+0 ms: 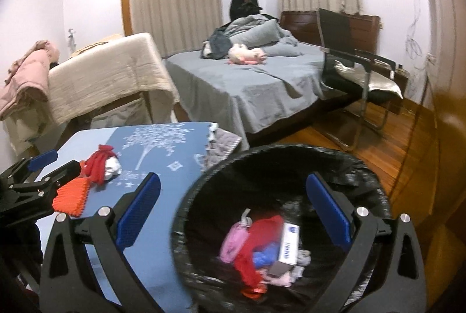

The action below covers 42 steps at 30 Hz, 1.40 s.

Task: Collect trash
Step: 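Grasp the orange foam mesh sleeve with the left tool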

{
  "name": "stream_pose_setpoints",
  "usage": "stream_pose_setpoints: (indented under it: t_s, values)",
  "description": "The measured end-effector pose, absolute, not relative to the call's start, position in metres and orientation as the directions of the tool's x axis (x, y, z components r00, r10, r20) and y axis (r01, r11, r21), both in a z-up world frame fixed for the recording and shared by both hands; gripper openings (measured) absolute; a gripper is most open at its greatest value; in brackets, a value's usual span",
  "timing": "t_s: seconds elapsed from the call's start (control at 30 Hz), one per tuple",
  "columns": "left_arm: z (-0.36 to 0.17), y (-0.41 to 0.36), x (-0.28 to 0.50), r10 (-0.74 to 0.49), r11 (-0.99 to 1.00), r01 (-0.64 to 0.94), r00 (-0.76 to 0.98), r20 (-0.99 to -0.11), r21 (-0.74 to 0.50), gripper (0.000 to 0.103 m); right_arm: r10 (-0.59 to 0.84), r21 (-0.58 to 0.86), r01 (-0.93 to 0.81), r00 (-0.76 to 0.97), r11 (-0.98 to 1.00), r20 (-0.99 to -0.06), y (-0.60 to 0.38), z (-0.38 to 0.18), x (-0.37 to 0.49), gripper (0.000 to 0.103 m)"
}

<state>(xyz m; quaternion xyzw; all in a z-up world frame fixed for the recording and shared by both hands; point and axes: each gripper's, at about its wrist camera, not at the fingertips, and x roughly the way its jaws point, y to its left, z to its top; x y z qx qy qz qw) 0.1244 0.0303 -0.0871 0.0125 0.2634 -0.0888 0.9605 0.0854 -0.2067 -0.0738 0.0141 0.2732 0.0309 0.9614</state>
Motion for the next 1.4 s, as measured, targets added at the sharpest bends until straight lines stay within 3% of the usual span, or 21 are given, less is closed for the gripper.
stream_pose_setpoints:
  t_s: [0.4,0.7,1.4]
  values:
    - [-0.104,0.115,0.114,0.000,1.000,0.007,0.856,-0.517,0.011,0.091,0.168,0.033,-0.178,0.827,0.983,-0.537,-0.123,-0.088,0.109,0.098]
    - [-0.134,0.177,0.115,0.100,0.993,-0.121,0.814,-0.572,0.001,0.091,0.233,0.025,-0.266,0.791,0.964,-0.566,-0.064,-0.113,0.122,0.097]
    - [-0.192,0.205,0.142,0.067,0.988,-0.148,0.693,-0.718,-0.051,0.090,0.256,0.018,-0.316,0.732,0.949,-0.631,-0.028,-0.149,0.138,0.097]
